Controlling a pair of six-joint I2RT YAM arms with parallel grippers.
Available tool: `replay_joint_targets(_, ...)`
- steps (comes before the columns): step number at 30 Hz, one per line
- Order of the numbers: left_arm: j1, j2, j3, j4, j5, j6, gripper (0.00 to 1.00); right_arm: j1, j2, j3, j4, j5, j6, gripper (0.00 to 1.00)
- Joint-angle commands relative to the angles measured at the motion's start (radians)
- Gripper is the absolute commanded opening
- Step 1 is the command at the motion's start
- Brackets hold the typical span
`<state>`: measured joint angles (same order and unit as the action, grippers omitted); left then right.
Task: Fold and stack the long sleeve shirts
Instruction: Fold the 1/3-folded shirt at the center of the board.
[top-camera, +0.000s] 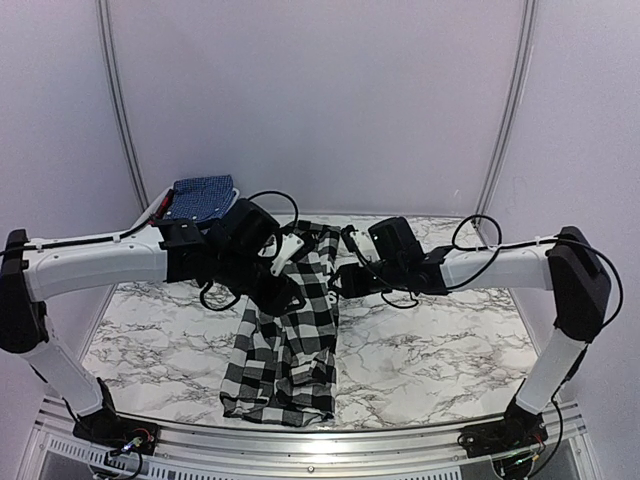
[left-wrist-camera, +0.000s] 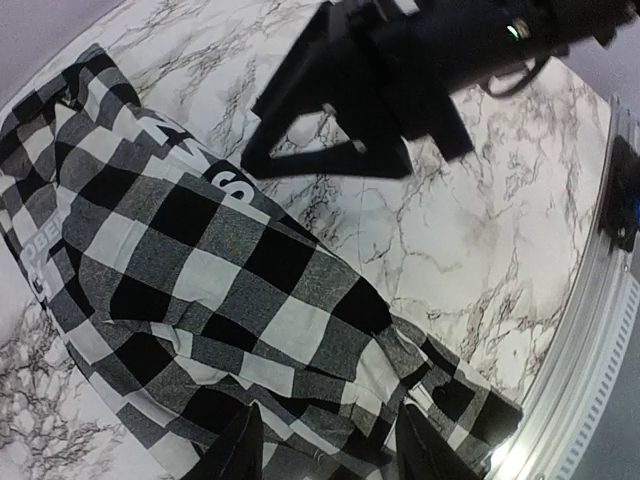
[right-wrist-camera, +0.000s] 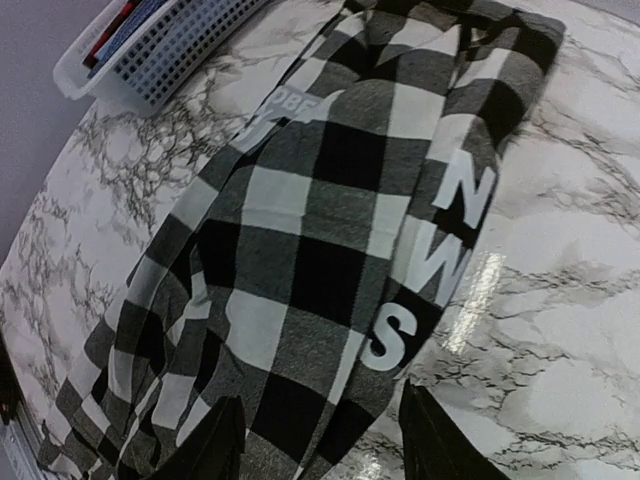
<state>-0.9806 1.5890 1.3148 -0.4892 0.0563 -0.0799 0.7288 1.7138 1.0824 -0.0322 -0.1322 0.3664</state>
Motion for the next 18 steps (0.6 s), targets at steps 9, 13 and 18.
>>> replay_joint_targets(9, 0.025, 0.165, -0.222, 0.370, 0.307, -0.307, 0.23, 0.127, 0.041, -0.104, 0.132, -0.120, 0.151, 0.14)
replay_joint_targets(13, 0.019, 0.232, -0.281, 0.468, 0.416, -0.359, 0.22, 0.150, 0.072, -0.139, 0.143, -0.133, 0.157, 0.13)
replay_joint_targets(18, 0.010, 0.297, -0.322, 0.494, 0.423, -0.378, 0.21, 0.155, 0.114, -0.162, 0.152, -0.140, 0.170, 0.13)
